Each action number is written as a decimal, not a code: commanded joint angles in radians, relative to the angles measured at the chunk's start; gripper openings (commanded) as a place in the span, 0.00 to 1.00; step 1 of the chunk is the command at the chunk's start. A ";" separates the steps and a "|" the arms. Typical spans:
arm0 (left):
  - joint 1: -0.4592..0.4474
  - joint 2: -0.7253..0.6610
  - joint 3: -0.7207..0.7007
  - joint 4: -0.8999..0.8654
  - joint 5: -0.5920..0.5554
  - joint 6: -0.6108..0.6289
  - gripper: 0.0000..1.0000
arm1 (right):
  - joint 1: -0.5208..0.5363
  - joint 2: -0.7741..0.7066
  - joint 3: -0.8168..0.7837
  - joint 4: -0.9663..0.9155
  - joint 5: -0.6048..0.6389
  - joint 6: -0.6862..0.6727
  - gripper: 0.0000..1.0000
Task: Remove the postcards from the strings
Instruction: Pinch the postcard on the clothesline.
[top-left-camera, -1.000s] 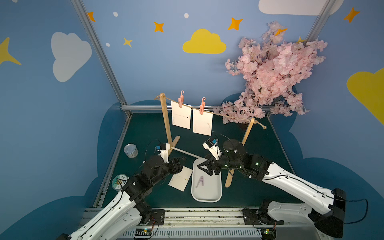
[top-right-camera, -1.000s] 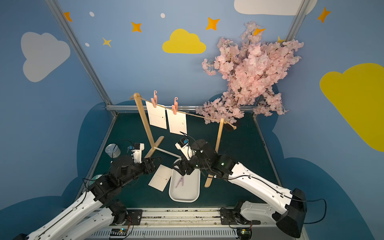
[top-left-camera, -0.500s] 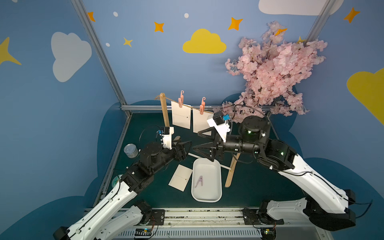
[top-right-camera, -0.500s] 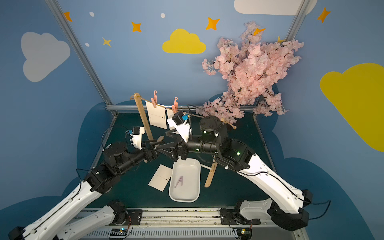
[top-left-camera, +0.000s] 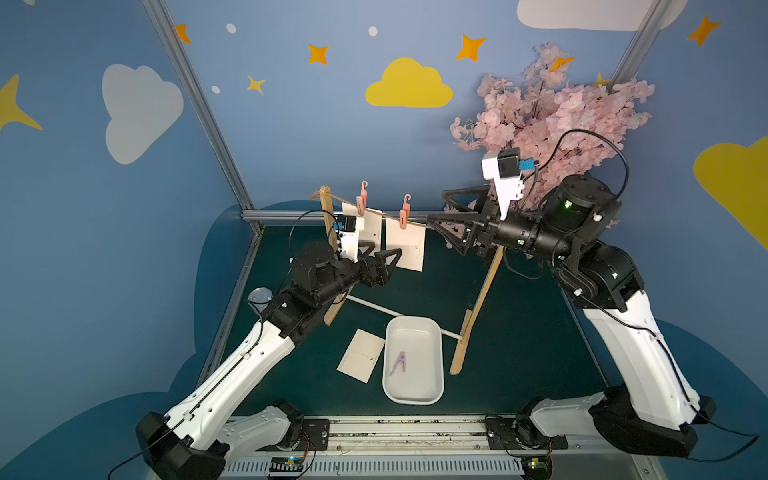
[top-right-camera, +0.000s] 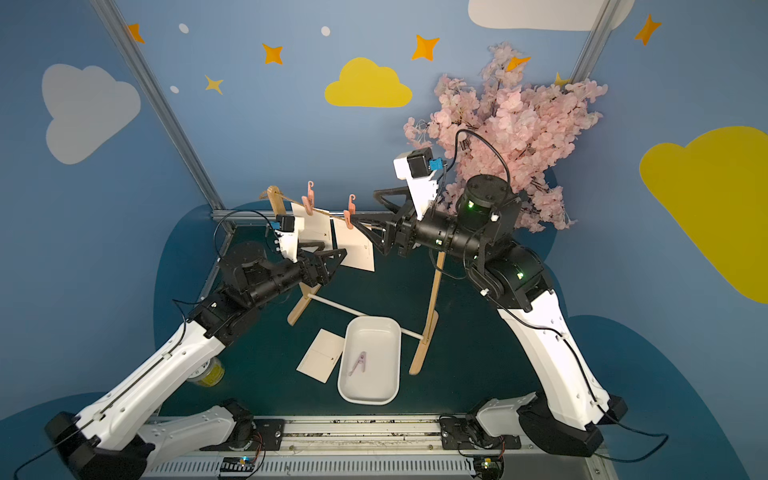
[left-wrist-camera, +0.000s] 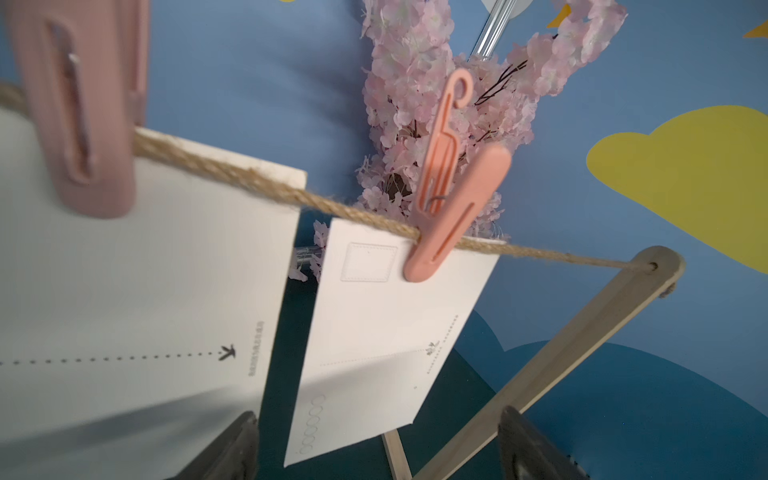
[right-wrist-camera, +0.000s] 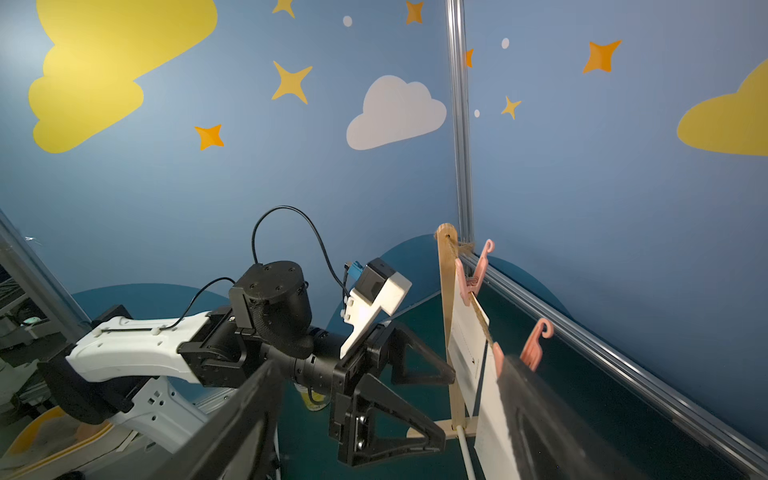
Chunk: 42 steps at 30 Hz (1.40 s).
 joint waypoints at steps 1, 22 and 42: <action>0.035 0.031 0.033 0.046 0.111 -0.010 0.91 | -0.048 0.044 0.047 0.039 -0.102 0.059 0.82; 0.073 0.175 0.089 0.126 0.320 -0.077 0.86 | -0.102 0.242 0.212 0.055 -0.222 0.046 0.83; 0.072 0.189 0.043 0.155 0.357 -0.087 0.78 | -0.105 0.409 0.389 -0.001 -0.278 0.066 0.83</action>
